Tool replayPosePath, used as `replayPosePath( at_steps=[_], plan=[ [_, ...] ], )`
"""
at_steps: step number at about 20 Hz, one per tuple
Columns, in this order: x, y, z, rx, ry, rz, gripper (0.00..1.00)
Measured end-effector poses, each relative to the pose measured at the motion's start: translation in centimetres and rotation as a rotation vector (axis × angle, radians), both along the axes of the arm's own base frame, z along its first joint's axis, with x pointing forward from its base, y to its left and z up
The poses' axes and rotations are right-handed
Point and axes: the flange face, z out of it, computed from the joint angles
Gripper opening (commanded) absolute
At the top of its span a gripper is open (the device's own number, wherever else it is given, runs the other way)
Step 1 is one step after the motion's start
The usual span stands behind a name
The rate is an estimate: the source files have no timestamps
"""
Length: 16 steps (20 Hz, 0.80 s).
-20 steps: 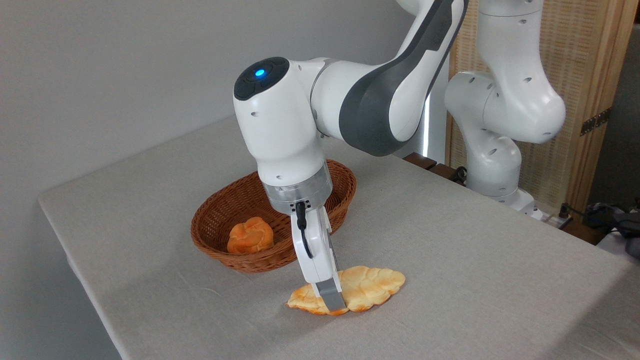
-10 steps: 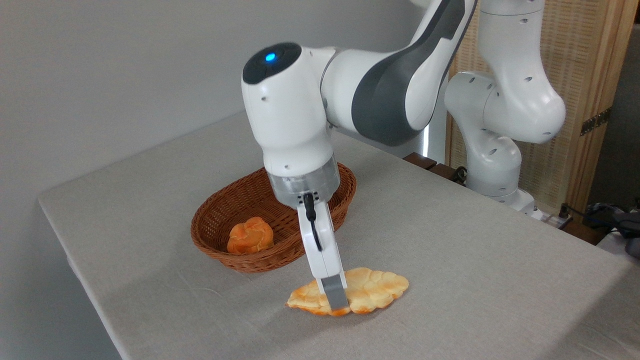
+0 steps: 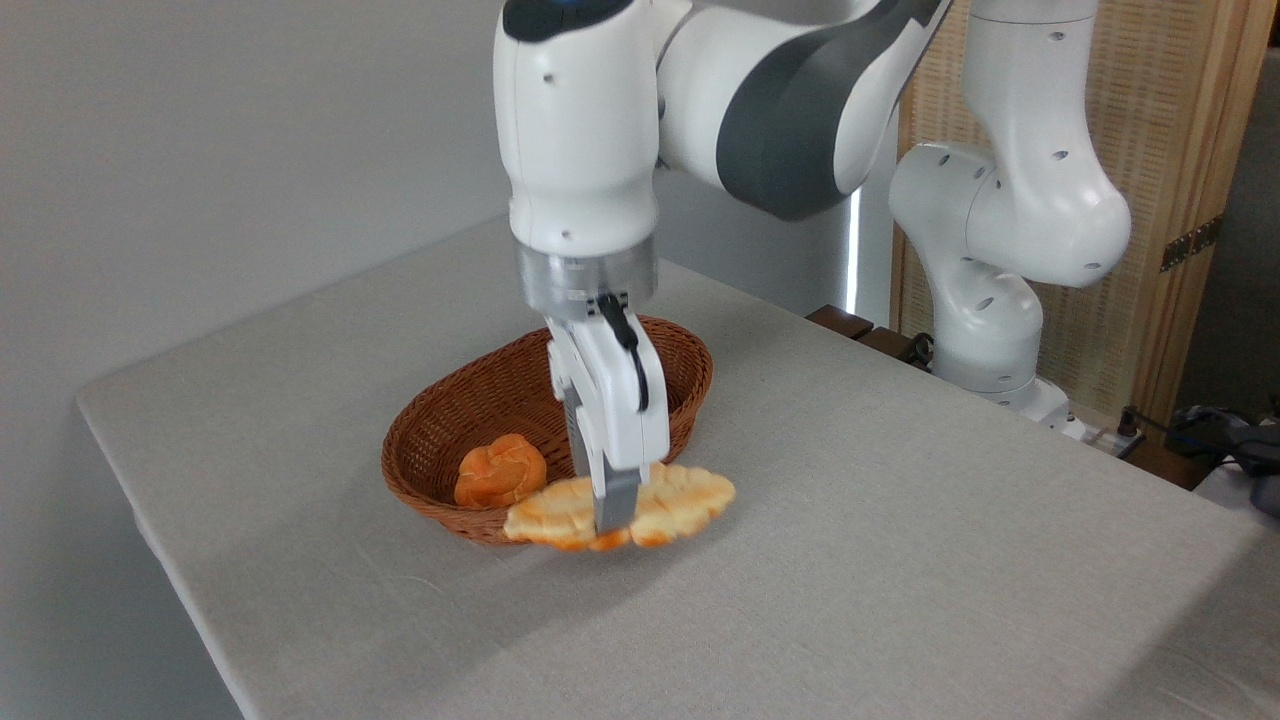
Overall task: Put bread into the basket
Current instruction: 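Lift the gripped pastry and carry it over the wicker basket, then lower the pastry into the basket beside the orange roll and release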
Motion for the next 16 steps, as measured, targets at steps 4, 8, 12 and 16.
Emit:
replayPosePath(
  at_steps=[4, 8, 12, 16],
  plan=[
    [-0.1, -4.1, 1.8, -0.043, 0.005, 0.093, 0.55],
    [-0.6, -9.6, 2.2, -0.041, 0.054, 0.182, 0.7],
    [-1.1, -13.6, 2.1, -0.032, 0.089, 0.282, 1.0],
    [-1.3, -15.4, 1.5, -0.025, 0.113, 0.318, 1.0]
  ],
)
